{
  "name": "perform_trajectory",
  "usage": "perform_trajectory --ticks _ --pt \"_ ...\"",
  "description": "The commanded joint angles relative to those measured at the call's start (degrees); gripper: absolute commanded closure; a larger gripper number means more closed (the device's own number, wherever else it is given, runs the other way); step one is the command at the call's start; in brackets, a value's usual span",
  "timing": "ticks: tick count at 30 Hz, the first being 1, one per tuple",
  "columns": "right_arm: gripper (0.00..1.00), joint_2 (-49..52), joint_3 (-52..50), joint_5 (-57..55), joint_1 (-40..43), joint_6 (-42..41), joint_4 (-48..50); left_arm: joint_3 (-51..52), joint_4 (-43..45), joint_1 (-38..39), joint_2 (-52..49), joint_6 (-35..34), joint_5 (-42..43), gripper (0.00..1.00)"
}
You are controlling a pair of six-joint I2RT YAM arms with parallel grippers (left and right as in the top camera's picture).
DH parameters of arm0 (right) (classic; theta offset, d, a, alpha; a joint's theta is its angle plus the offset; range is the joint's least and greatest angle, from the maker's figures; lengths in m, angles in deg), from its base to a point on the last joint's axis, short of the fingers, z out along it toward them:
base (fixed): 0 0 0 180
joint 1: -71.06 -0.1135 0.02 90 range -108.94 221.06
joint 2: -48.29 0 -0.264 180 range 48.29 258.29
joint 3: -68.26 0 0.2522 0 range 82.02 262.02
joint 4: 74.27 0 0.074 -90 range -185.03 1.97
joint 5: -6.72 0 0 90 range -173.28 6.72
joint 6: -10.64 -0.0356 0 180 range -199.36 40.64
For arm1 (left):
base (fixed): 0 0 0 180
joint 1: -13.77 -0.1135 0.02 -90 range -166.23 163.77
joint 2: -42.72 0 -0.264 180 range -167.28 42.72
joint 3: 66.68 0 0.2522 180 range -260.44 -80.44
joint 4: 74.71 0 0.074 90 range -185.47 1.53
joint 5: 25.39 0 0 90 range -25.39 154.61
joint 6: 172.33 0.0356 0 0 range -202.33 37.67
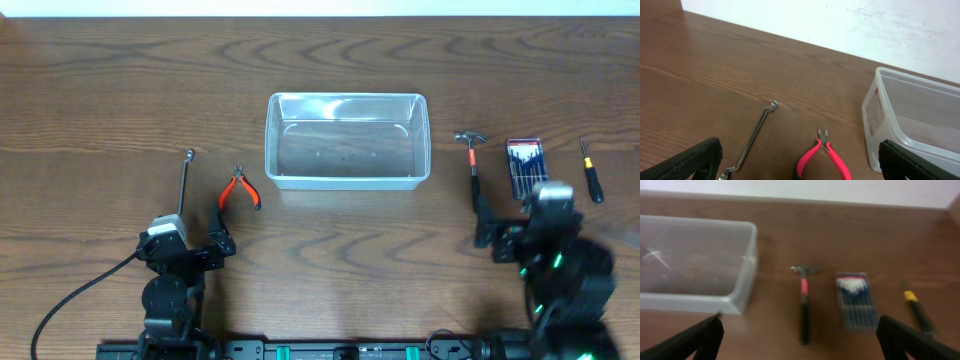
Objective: Pack container
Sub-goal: 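Move the right gripper over the yellow-black screwdriver at the far right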
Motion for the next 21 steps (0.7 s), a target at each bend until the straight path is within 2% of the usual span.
perform_trajectory --ticks 1,5,9,12,16,21 --pt "0.01 12.7 15.82 -2.95 1.03 8.61 -8.37 1.44 -0.55 0.28 0.35 0.76 -0.46 0.02" --pt "0.01 27.26 36.06 -0.94 0.98 10.03 -26.12 1.44 -0.55 0.28 0.35 0.76 -0.46 0.02" --pt "0.01 36.3 47.84 1.99 0.96 10.05 -37.05 1.44 -0.55 0.28 0.35 0.76 -0.46 0.02" --pt "0.01 39.71 51.15 -0.04 1.01 12.68 -38.62 1.44 -0.55 0.28 0.35 0.76 -0.46 0.02" --pt "0.01 42.42 51.63 -0.7 2.6 21.22 -37.97 1.44 -0.55 0.28 0.35 0.76 -0.46 0.02" --pt "0.01 46.23 51.63 0.55 11.15 26.14 -35.32 1.44 -0.55 0.28 0.35 0.76 -0.46 0.02"
